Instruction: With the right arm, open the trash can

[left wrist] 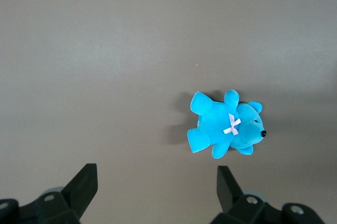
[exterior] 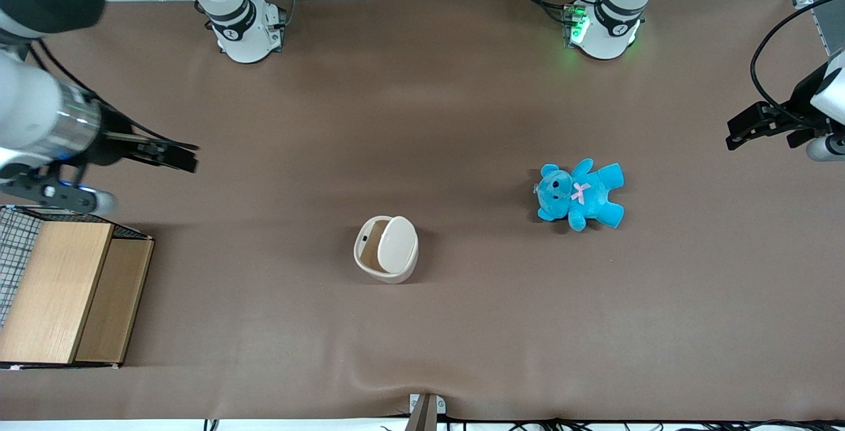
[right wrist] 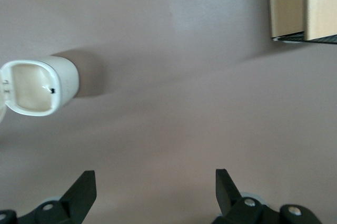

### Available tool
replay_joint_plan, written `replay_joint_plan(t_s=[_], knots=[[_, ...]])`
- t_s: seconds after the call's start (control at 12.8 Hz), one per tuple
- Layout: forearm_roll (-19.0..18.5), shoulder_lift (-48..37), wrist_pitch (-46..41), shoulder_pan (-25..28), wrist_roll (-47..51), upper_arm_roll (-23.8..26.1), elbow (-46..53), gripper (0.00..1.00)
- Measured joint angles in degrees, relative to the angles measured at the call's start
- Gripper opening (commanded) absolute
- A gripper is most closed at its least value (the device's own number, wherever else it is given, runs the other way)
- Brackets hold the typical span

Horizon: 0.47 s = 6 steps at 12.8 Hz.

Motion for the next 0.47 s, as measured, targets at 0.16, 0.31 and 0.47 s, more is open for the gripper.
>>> replay_joint_plan(t_s=[0.16,0.31,0.47], knots=[[0.0,-1.2,-1.9,-0.1,-5.4,-2.5,0.0,1.0],[0.0,-3.1,-2.5,-0.2,-9.3,-5.1,-1.4,1.0],[0.0,-7.2,-0.3,-0.2,-12.3,-7.8,-7.0,1.0]])
